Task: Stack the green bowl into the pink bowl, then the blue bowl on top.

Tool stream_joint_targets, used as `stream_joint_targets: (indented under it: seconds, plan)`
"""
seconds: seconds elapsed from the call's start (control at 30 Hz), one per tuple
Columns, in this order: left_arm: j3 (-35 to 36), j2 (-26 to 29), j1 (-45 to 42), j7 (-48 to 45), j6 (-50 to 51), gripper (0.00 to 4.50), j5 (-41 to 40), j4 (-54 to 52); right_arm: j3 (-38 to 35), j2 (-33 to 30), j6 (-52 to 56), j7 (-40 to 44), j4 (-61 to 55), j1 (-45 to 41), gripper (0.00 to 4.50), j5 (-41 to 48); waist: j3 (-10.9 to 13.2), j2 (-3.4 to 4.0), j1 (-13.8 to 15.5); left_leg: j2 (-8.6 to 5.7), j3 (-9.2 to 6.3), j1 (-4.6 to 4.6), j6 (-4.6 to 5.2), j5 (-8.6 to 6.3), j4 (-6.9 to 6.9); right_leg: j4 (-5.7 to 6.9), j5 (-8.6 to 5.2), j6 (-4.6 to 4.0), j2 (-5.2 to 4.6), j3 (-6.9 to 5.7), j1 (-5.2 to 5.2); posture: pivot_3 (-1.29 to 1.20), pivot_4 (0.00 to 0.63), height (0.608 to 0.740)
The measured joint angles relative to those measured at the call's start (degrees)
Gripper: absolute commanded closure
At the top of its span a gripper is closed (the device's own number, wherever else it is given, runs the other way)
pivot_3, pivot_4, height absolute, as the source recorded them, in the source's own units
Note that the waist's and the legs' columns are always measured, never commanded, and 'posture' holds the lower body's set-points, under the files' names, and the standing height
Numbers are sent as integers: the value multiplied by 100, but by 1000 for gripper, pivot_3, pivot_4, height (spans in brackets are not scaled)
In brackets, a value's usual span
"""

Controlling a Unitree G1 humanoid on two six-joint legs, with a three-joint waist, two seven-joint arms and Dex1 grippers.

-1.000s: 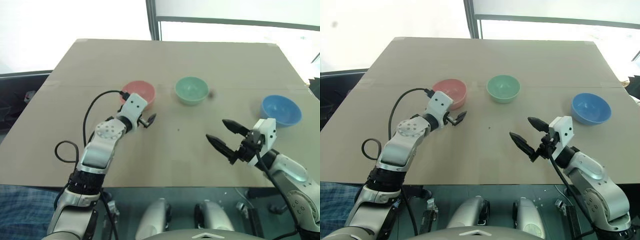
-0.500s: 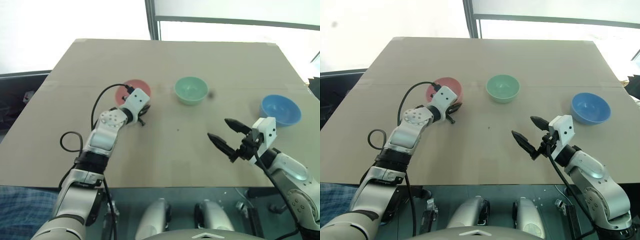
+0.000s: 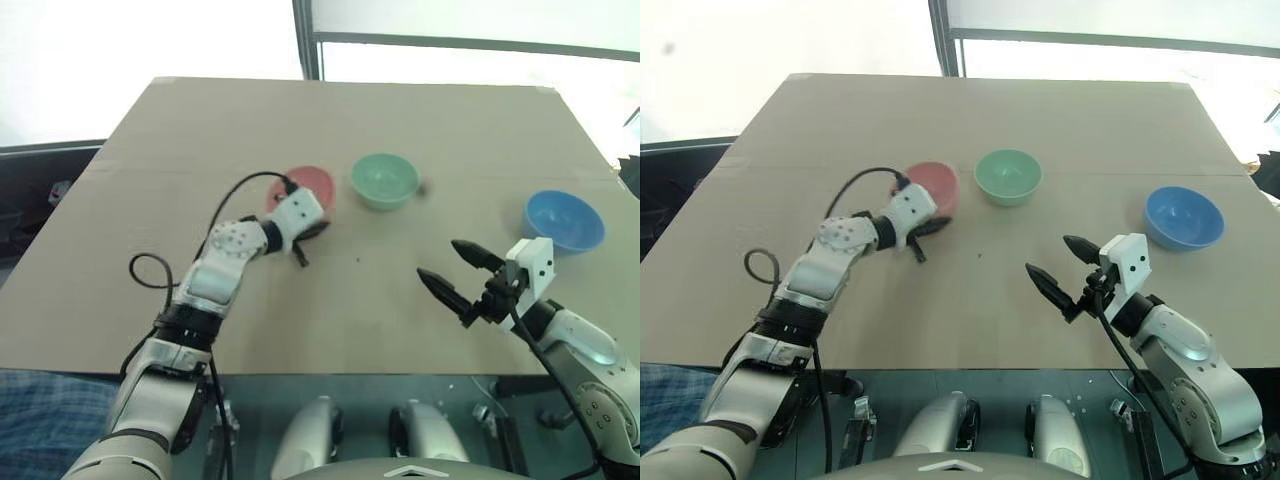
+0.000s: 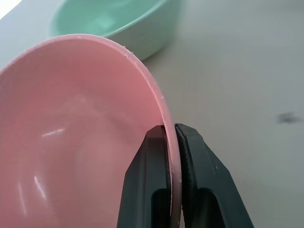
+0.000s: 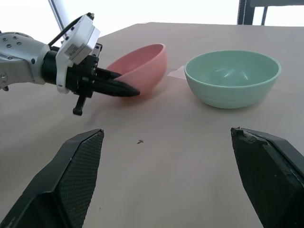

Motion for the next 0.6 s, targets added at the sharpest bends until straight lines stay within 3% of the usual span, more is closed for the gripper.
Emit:
stream_joint_targets:
  seconds: [0.17,0.3,0.33,0.37,0.57,0.6]
  plan:
    - [-459,448,298,-930,-471,4377,50,-781,-23,-5,1,1,1,2,0,0,-6,10,12,6,1,12,22,-13,0,3,-1,-2,1,1,7,0,150,740]
    - [-539,423,362,-1001,-619,4377,198,-886,-21,-4,1,-3,1,0,0,-13,-12,10,34,4,0,14,26,-15,8,3,-1,-1,0,-1,11,0,150,740]
    - [-544,393,361,-981,-650,3626,251,-882,-21,-4,1,-6,1,0,0,-18,-12,10,37,2,0,13,28,-15,9,3,0,-1,0,-1,11,0,150,740]
    - [-577,368,363,-961,-649,3530,290,-851,-21,-3,1,-8,0,0,0,-19,-12,10,37,2,0,13,28,-15,9,3,0,0,0,-1,13,0,150,740]
    - [-637,141,377,-888,-543,1328,262,-757,-21,-3,1,-10,0,18,0,-22,-11,9,22,2,0,7,29,-15,10,4,0,1,11,-2,10,0,150,740]
    - [-599,114,377,-892,-487,770,197,-757,-23,-3,0,-8,0,18,0,-23,-11,9,21,3,0,7,29,-15,10,4,0,1,12,-2,10,0,150,740]
